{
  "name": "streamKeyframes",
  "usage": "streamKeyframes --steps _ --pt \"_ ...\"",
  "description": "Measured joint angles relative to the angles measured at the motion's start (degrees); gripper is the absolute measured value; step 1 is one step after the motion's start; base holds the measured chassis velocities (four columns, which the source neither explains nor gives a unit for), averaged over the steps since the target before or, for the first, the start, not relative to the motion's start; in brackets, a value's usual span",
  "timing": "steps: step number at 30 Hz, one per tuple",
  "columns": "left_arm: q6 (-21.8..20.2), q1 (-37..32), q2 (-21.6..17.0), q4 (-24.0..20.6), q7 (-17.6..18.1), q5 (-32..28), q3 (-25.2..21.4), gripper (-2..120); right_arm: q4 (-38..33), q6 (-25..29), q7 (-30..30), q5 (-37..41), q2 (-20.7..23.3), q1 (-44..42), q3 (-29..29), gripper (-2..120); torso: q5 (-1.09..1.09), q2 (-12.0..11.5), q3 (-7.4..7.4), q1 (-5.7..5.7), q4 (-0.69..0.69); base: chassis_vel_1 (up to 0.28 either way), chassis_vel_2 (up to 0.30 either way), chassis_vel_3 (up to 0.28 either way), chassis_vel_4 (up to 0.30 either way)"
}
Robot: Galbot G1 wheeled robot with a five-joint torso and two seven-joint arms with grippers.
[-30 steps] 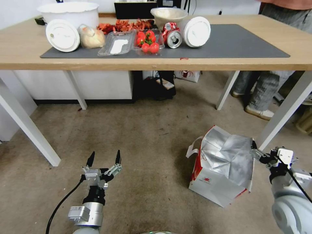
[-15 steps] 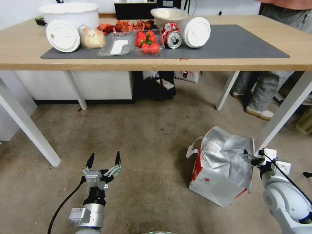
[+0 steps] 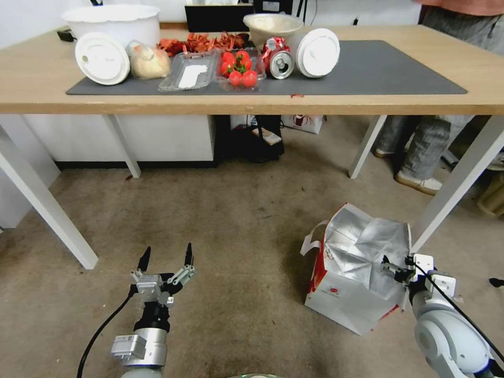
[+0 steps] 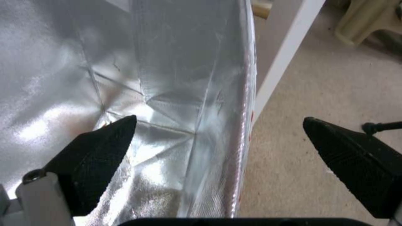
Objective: Pick up the food delivery bag from the floor and place it on the table.
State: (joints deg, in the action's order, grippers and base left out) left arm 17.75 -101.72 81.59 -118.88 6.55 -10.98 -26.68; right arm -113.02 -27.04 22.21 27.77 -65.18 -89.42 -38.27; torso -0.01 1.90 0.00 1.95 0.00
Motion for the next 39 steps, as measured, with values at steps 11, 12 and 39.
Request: streamKeyframes --steps 11,12,39 --pt "0.30 0.02 -0.54 -0.02 0.33 0.00 -0.05 100 1.20 -0.27 0.84 -0.42 -1.31 0.70 1.33 100 0.01 0.01 0.00 0.00 0.00 0.000 0.000 0.000 0.000" --pt "0.31 0.02 -0.65 -0.02 0.44 -0.02 -0.08 100 1.27 -0.32 0.90 -0.42 -1.42 0.65 1.44 100 0.00 0.01 0.00 0.00 0.01 0.000 0.000 0.000 0.000" --pt "0.69 0.61 -1.16 0.28 1.58 0.00 0.07 100 2.98 -1.45 2.12 2.18 -2.04 1.51 1.74 47 0.01 0.03 0.00 0.00 0.00 0.000 0.000 0.000 0.000"
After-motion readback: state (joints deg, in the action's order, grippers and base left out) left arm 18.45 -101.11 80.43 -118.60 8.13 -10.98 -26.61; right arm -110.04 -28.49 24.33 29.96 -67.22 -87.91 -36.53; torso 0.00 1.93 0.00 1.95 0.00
